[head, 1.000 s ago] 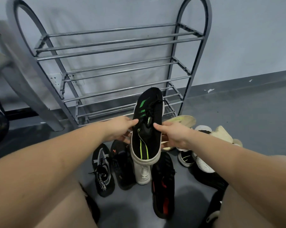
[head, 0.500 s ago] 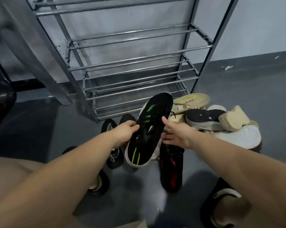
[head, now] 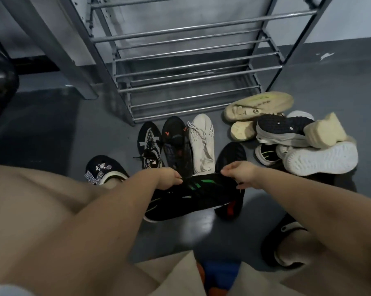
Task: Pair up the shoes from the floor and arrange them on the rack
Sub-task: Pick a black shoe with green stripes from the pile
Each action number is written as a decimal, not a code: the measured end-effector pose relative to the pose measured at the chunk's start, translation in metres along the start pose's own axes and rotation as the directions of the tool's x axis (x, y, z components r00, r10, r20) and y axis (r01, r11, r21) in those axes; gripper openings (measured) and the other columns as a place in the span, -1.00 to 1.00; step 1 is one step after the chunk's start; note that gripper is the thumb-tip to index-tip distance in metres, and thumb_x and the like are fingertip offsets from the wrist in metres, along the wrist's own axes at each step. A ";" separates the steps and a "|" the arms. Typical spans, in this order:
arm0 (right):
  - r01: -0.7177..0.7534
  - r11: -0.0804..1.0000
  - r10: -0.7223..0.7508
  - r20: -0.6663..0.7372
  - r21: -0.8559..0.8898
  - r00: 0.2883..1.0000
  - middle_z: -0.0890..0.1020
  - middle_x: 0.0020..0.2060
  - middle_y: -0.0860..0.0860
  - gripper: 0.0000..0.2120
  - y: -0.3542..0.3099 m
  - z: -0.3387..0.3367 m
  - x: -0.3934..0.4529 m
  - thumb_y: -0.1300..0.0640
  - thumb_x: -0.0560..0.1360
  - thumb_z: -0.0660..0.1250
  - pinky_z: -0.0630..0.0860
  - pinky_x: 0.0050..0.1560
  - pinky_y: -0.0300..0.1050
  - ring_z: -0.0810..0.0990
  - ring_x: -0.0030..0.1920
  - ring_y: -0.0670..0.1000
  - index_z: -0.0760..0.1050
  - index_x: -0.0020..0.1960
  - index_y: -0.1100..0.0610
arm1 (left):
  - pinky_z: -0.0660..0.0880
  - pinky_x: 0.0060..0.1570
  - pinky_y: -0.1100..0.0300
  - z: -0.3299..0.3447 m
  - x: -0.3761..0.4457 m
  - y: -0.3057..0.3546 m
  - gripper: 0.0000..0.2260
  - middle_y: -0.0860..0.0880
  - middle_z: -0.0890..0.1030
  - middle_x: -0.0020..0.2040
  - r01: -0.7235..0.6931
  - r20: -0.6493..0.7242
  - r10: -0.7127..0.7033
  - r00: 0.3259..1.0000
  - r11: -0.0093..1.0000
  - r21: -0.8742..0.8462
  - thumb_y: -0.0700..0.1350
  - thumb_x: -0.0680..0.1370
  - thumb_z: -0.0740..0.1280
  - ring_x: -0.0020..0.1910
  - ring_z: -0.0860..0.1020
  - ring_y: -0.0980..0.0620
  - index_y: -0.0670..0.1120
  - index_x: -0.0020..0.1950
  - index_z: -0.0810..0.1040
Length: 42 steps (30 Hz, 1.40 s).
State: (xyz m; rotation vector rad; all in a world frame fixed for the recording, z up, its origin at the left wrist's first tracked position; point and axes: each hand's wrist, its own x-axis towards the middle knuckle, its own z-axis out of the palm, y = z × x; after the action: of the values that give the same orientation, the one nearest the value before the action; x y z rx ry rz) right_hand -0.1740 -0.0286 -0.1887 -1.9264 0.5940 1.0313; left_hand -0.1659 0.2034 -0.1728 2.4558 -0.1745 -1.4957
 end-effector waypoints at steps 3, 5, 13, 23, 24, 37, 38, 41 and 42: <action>0.026 1.000 -0.025 0.051 -0.016 0.998 0.52 0.02 0.00 -0.61 0.007 0.012 0.008 0.08 0.53 0.33 0.51 0.04 -0.09 0.48 0.14 0.03 0.43 0.34 0.09 | 0.18 0.38 0.14 0.003 0.005 -0.010 -0.63 -0.07 0.32 0.46 0.039 0.044 -0.043 0.998 0.994 0.097 -0.07 0.66 0.07 0.43 0.29 -0.06 -0.06 0.47 0.30; 0.044 0.999 -0.043 0.086 -0.001 0.995 0.54 0.13 0.04 -0.55 0.007 0.015 0.012 0.08 0.53 0.34 0.50 0.08 -0.08 0.49 0.23 0.06 0.38 0.39 0.09 | 0.21 0.37 0.10 0.006 0.011 -0.016 -0.59 -0.09 0.30 0.47 0.088 0.037 -0.095 0.995 0.983 0.158 -0.04 0.64 0.11 0.42 0.30 -0.09 -0.06 0.49 0.25; 0.207 0.937 -0.219 -0.011 -0.283 0.976 0.42 0.38 0.13 -0.43 0.003 0.003 0.024 0.02 0.51 0.35 0.42 0.21 -0.16 0.48 0.29 0.09 0.27 0.46 0.11 | 0.29 0.34 0.08 0.009 0.021 -0.008 -0.48 -0.17 0.24 0.46 0.084 -0.174 -0.049 0.984 0.976 0.199 0.01 0.59 0.21 0.41 0.30 -0.15 -0.09 0.51 0.17; 0.130 0.477 -0.406 -0.087 -0.869 0.910 0.19 0.49 0.11 -0.34 0.008 -0.038 0.007 -0.11 0.55 0.23 0.30 0.38 0.08 0.21 0.47 0.16 0.07 0.54 0.06 | 0.05 0.48 0.07 -0.002 0.032 0.056 -0.45 -0.13 0.04 0.56 -0.125 -0.333 0.257 0.907 0.920 0.370 0.05 0.60 0.17 0.53 0.07 -0.09 -0.07 0.53 0.08; 0.111 0.486 -0.405 -0.111 -0.867 0.908 0.18 0.49 0.11 -0.34 0.011 -0.044 0.004 -0.11 0.54 0.23 0.29 0.39 0.08 0.19 0.47 0.16 0.07 0.53 0.07 | 0.04 0.48 0.07 -0.002 0.034 0.066 -0.45 -0.13 0.03 0.56 -0.150 -0.332 0.291 0.897 0.908 0.390 0.05 0.60 0.17 0.53 0.06 -0.09 -0.07 0.53 0.08; -0.220 0.572 -0.340 -0.472 -0.790 0.814 0.26 0.43 0.13 -0.42 0.076 -0.169 -0.027 -0.10 0.54 0.21 0.23 0.38 0.05 0.24 0.43 0.16 0.16 0.47 0.11 | 0.01 0.47 0.05 -0.021 0.058 0.189 -0.42 -0.15 0.01 0.55 -0.280 -0.245 0.525 0.815 0.728 0.626 0.07 0.59 0.16 0.53 0.03 -0.13 -0.06 0.54 0.04; -0.233 0.569 -0.338 -0.483 -0.789 0.808 0.27 0.42 0.13 -0.42 0.079 -0.178 -0.027 -0.10 0.54 0.21 0.24 0.37 0.05 0.24 0.42 0.16 0.17 0.46 0.11 | 0.02 0.47 0.05 -0.024 0.061 0.199 -0.42 -0.16 0.02 0.55 -0.275 -0.244 0.528 0.813 0.719 0.639 0.07 0.59 0.17 0.52 0.05 -0.13 -0.06 0.54 0.05; -0.250 0.571 -0.333 -0.499 -0.782 0.800 0.30 0.40 0.12 -0.44 0.087 -0.203 -0.025 -0.12 0.55 0.19 0.26 0.36 0.04 0.26 0.41 0.15 0.18 0.46 0.10 | 0.00 0.49 0.05 -0.035 0.073 0.229 -0.42 -0.17 -0.02 0.56 -0.267 -0.249 0.539 0.805 0.703 0.659 0.07 0.59 0.18 0.53 0.03 -0.13 -0.05 0.54 0.06; -0.247 0.582 -0.330 -0.503 -0.775 0.799 0.30 0.39 0.12 -0.44 0.092 -0.209 -0.024 -0.14 0.55 0.18 0.26 0.36 0.04 0.26 0.41 0.15 0.18 0.46 0.09 | -0.01 0.49 0.05 -0.038 0.077 0.240 -0.42 -0.16 -0.03 0.56 -0.265 -0.246 0.543 0.802 0.695 0.669 0.07 0.59 0.17 0.53 0.02 -0.12 -0.05 0.54 0.05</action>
State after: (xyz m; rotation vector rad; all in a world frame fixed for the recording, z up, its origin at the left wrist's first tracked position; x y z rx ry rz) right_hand -0.1624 -0.2544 -0.1477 -3.1781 0.4071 0.6466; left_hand -0.0889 -0.0390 -0.1546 2.8583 -1.2135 -0.7249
